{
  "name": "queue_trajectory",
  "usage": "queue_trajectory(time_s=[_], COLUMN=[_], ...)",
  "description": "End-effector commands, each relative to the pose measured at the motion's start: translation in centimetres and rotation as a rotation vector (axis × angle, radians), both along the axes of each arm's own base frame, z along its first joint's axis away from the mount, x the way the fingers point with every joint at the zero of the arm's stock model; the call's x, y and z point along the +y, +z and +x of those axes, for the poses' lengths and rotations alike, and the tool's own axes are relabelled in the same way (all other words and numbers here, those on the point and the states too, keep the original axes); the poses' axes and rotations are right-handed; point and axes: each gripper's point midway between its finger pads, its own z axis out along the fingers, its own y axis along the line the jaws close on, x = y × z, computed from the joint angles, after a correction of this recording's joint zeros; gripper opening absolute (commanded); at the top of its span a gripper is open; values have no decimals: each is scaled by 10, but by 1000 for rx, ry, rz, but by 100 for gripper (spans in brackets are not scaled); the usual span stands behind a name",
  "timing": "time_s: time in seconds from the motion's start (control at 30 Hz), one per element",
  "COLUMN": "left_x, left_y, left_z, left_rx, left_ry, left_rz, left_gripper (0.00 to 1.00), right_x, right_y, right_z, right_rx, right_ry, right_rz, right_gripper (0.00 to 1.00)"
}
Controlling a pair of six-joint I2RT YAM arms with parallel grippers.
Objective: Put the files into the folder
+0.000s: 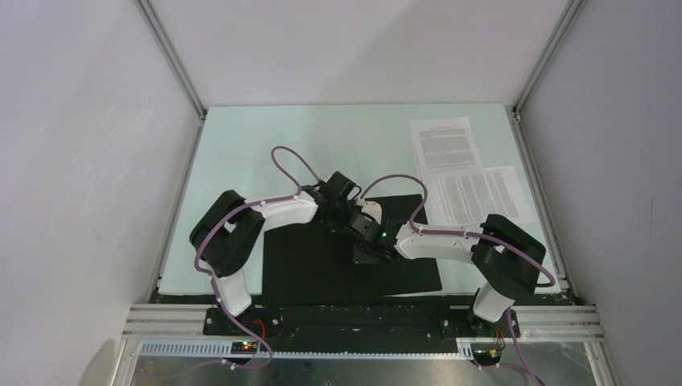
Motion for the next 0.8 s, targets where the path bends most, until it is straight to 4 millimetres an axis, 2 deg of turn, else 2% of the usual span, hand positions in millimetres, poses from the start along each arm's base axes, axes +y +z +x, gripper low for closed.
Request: queue_trajectory(time_s=[0.0, 0.27, 0.5, 0.77], left_x=[30, 44, 51, 57], left_y=[-35, -44, -48, -48], left_z=[-26, -29, -33, -33], left_rx=[108, 125, 136, 135], left_ry=[-17, -8, -14, -17], left_rz=[129, 150, 164, 170], left_gripper=[0, 0, 0, 0], right_x=[-21, -55, -70, -69], right_y=[-15, -34, -40, -20], right_z=[4, 0, 1, 8], right_rx=[-9, -4, -31, -92], right_ry=[-61, -129, -160, -167], right_rz=[-116, -249, -328, -295], right_gripper=[10, 7, 6, 6])
